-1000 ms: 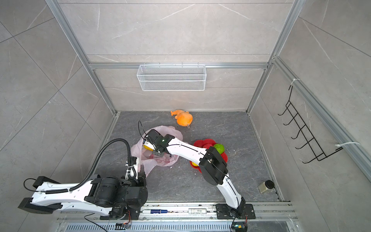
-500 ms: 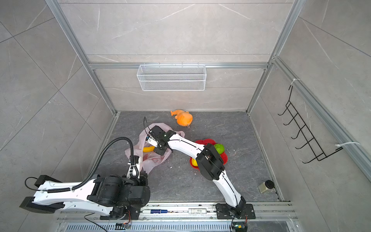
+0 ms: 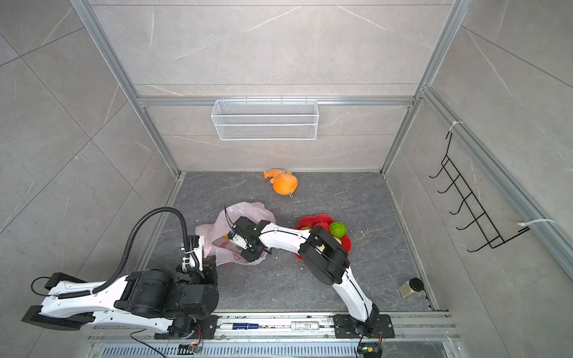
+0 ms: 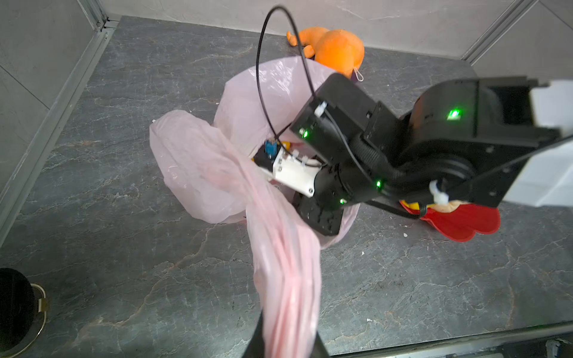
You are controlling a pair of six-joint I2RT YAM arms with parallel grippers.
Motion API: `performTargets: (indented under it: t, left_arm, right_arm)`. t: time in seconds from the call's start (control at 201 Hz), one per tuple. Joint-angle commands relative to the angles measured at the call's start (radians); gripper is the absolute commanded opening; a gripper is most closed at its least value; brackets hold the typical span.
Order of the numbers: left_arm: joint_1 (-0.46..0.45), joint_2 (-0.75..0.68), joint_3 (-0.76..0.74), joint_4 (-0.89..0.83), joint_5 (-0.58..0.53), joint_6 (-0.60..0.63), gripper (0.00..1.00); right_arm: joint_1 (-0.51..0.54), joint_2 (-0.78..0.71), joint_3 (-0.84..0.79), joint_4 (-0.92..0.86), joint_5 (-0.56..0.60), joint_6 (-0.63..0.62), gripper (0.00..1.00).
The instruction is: Take the fake fruits out of the plastic bag
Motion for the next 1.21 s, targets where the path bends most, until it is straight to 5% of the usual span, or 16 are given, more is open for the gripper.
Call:
performTargets:
  t: [0.0,0.523,0.926,1.205]
  left_arm:
    - [-0.007,0.004,0.035,0.003,-0.033,0.072,0.0]
    - [-0.041,0.066,0.002,-0.016,0.111,0.118,0.0]
    - [-0.047,0.093,0.011,-0.038,0.246,0.141,0.0]
    - [-0.168,0.125,-0.016,-0.006,0.271,0.034,0.0]
  right_arm:
    - [-0.002,-0.061,0.003,0.027,0.022,0.009,0.01]
    - [-0.003,-0.059,0.054,0.215,0.04,0.013,0.04]
    - [-0.003,-0.023,0.163,0.17,0.02,0.017,0.09]
    - [-0.004,0.095,0.269,0.191,-0.04,0.045,0.19]
